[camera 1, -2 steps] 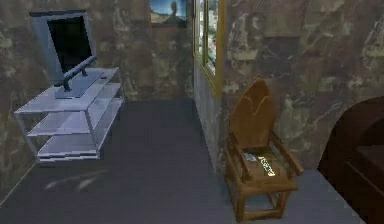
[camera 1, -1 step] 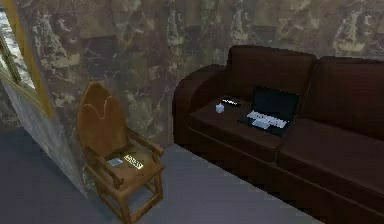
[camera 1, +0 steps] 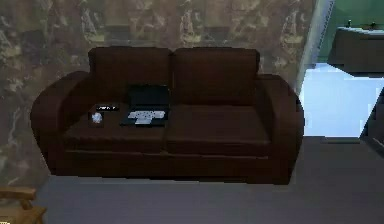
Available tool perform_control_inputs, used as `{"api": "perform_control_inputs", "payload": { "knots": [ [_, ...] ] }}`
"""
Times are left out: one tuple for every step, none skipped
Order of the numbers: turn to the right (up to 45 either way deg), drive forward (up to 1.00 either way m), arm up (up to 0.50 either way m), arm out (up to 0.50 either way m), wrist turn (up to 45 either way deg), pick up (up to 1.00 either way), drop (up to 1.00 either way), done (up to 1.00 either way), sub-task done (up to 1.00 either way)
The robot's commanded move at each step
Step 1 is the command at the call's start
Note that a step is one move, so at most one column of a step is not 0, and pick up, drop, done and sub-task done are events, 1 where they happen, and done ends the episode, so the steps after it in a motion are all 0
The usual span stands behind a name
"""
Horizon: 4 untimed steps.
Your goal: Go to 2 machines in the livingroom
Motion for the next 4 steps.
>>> {"api": "perform_control_inputs", "payload": {
  "knots": [
    [0.0, 0.80, 0.00, 0.00, 0.0, 0.00, 0.00, 0.00, 0.00],
    [-24.0, 0.00, 0.00, 0.00, 0.0, 0.00, 0.00, 0.00, 0.00],
    [0.0, 0.00, 0.00, 0.00, 0.0, 0.00, 0.00, 0.00, 1.00],
    [45.0, 0.00, 0.00, 0.00, 0.0, 0.00, 0.00, 0.00, 0.00]
  ]
}}
